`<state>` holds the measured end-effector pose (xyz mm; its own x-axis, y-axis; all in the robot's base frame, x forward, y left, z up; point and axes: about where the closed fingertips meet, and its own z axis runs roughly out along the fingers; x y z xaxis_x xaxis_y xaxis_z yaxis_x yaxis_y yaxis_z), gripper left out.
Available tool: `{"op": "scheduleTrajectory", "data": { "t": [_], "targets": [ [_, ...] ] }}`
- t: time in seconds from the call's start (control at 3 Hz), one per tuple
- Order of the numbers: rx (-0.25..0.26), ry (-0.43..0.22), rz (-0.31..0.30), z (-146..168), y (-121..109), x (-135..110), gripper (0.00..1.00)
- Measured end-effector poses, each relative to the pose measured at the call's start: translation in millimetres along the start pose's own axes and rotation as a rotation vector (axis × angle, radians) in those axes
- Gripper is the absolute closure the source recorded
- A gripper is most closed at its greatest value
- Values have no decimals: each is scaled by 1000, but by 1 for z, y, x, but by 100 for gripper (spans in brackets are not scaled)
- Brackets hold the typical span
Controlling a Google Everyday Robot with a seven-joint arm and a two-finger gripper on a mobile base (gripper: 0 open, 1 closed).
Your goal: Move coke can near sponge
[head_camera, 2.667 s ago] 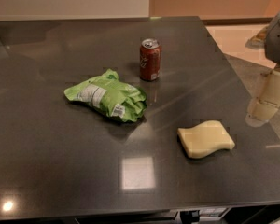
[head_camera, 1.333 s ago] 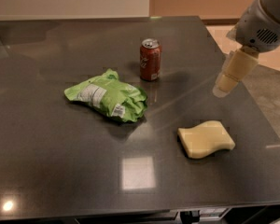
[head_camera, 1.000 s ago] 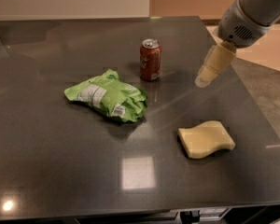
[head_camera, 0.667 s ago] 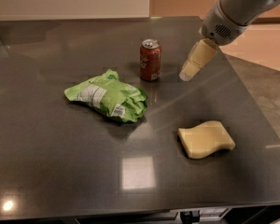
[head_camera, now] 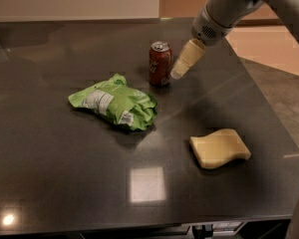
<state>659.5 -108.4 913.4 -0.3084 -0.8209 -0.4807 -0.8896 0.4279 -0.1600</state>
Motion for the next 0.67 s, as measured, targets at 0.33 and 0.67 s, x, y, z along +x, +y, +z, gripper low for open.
{"op": "scheduleTrajectory", "data": {
  "t": [0.33, 0.67],
  "targets": [
    [-7, -7, 1, 14, -6, -11, 0],
    [-28, -23, 3, 28, -12, -27, 0]
  ]
}}
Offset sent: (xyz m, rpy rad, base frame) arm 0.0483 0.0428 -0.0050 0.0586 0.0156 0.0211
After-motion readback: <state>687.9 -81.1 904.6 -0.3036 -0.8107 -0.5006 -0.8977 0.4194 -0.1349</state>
